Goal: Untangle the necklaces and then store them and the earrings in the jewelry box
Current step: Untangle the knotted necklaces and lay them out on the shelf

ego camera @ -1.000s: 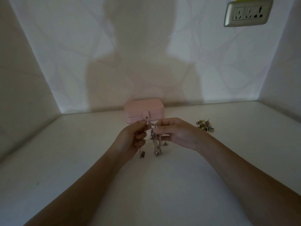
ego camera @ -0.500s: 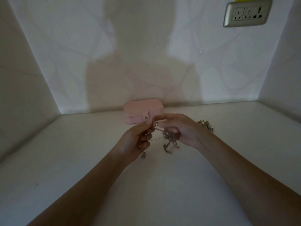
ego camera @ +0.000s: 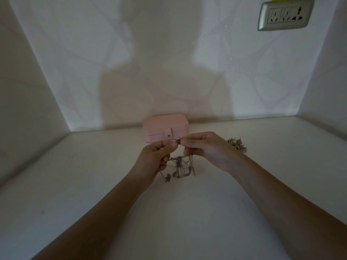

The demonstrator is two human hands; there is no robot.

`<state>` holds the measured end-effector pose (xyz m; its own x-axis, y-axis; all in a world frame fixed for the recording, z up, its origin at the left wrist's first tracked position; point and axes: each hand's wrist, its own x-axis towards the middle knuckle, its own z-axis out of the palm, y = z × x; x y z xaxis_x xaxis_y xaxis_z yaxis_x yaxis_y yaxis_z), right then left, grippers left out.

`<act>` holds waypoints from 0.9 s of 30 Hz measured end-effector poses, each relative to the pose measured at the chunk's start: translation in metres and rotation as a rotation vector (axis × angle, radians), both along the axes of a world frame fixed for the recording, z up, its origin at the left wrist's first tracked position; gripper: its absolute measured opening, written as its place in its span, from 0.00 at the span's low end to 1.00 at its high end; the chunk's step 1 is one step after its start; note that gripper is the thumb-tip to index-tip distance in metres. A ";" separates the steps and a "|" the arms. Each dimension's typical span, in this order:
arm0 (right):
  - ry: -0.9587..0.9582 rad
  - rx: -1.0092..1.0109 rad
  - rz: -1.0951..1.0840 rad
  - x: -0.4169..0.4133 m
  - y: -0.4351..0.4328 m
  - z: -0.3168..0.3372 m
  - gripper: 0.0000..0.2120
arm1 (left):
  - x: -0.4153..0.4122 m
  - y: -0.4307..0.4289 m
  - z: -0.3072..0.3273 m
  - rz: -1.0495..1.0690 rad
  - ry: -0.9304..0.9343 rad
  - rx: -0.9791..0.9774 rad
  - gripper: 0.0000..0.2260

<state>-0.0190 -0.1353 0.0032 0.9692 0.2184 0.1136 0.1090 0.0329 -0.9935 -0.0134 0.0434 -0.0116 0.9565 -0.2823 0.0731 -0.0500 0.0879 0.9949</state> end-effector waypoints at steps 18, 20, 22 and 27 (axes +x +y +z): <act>-0.073 -0.155 -0.011 -0.006 0.004 0.002 0.06 | 0.002 -0.001 -0.003 0.038 -0.071 0.041 0.04; -0.057 -0.091 -0.013 -0.005 0.004 0.002 0.07 | 0.001 0.001 -0.002 0.010 -0.074 0.051 0.08; -0.035 -0.035 -0.028 -0.004 0.004 0.002 0.07 | -0.002 0.000 0.000 -0.031 -0.060 0.064 0.09; 0.031 0.043 -0.084 0.000 0.000 0.003 0.08 | -0.001 -0.001 -0.002 -0.077 0.022 0.057 0.17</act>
<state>-0.0190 -0.1350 0.0057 0.9871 0.1315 0.0911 0.0828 0.0673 -0.9943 -0.0144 0.0423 -0.0137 0.9331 -0.3580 0.0343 -0.0235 0.0343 0.9991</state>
